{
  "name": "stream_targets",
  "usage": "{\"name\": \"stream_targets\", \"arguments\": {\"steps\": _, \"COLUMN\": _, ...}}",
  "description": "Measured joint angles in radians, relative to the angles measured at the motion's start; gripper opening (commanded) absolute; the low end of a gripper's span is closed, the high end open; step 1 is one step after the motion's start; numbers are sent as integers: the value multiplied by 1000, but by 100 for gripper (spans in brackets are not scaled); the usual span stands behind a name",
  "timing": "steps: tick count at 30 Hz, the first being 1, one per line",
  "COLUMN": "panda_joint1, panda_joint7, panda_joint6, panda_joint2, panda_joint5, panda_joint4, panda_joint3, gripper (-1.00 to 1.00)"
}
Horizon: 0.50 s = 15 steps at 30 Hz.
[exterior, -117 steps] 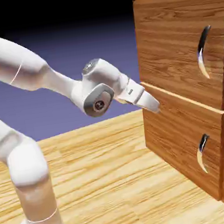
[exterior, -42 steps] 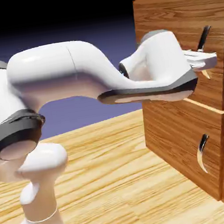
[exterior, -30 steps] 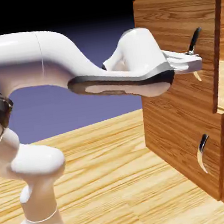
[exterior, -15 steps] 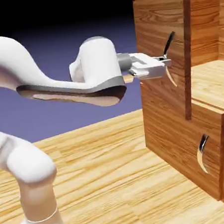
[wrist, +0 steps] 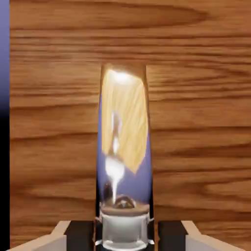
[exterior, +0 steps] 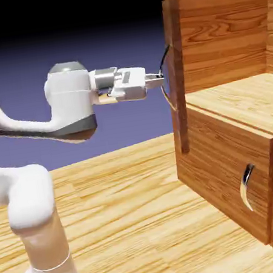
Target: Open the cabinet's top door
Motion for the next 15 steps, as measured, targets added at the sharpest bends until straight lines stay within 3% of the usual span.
{"name": "stream_targets", "arguments": {"steps": 7, "panda_joint1": 30, "panda_joint7": -210, "panda_joint6": -131, "panda_joint2": -154, "panda_joint5": 306, "panda_joint4": -91, "panda_joint3": 108, "gripper": -100}}
{"name": "stream_targets", "arguments": {"steps": 15, "panda_joint1": 163, "panda_joint7": -366, "panda_joint6": -440, "panda_joint2": -305, "panda_joint5": 648, "panda_joint4": -131, "panda_joint3": 330, "gripper": -100}}
